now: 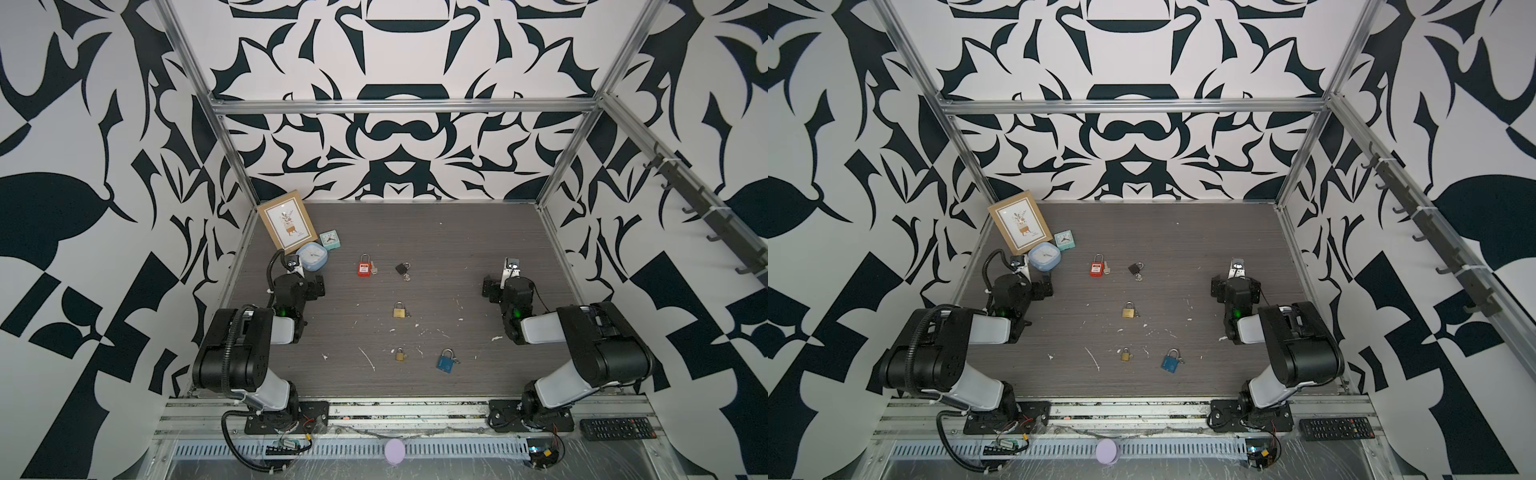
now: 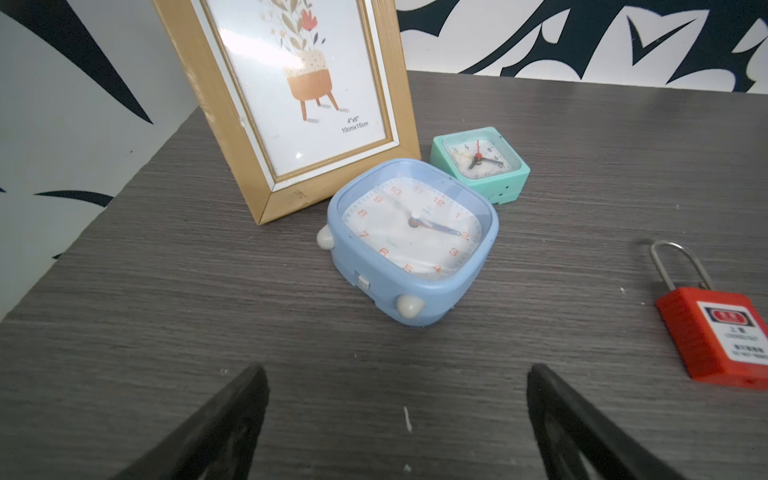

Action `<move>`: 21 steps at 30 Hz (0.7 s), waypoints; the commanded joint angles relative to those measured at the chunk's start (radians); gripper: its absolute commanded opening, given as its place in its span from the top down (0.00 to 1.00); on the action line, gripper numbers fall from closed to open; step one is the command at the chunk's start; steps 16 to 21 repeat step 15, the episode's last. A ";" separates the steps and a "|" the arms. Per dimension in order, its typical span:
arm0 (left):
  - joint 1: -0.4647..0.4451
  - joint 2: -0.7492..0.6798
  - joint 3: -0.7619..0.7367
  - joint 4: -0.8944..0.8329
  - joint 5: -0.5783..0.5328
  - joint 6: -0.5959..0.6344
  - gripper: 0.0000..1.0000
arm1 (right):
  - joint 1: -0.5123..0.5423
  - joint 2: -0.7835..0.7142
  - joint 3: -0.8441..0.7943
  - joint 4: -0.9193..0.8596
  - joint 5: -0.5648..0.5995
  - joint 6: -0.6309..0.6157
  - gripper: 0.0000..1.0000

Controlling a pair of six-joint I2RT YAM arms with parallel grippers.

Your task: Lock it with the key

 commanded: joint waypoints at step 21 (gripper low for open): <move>0.006 0.015 0.033 0.005 0.096 0.034 0.01 | -0.004 -0.013 0.019 0.041 -0.020 -0.012 0.01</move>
